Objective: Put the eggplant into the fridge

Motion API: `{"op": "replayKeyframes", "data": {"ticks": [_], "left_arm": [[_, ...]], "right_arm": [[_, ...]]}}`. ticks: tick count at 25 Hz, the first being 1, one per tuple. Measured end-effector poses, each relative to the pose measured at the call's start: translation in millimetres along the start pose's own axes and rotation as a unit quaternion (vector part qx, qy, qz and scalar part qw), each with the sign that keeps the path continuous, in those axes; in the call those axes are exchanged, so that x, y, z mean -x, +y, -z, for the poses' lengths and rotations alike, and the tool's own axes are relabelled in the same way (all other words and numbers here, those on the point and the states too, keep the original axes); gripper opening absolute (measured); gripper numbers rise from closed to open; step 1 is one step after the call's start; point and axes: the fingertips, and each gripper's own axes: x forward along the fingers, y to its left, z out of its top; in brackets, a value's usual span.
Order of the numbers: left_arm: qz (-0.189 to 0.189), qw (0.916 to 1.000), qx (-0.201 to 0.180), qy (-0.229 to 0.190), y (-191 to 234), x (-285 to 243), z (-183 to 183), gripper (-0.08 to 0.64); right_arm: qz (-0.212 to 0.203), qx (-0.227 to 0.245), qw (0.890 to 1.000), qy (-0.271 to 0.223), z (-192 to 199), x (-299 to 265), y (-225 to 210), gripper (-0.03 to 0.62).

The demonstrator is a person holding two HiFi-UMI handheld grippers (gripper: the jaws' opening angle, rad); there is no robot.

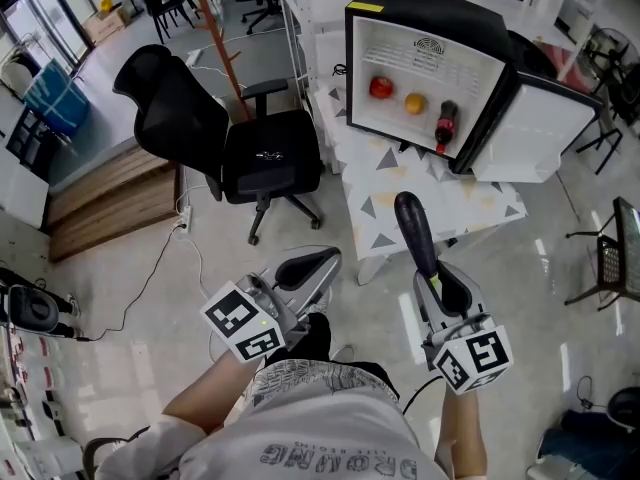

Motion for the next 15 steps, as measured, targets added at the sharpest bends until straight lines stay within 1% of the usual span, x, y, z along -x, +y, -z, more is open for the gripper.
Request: {"op": "replayKeyframes", "data": {"ticks": [6, 15], "left_arm": [[-0.001, 1.0, 0.007, 0.004, 23.4, -13.0, 2.0, 0.008], [-0.002, 0.9997, 0.02, 0.013, 74.0, -33.7, 1.5, 0.008]], "right_arm": [[0.003, -0.003, 1.0, 0.007, 0.2, -21.9, -14.2, 0.118], [0.007, -0.011, 1.0, 0.021, 1.8, -69.7, -34.0, 0.118]]}}
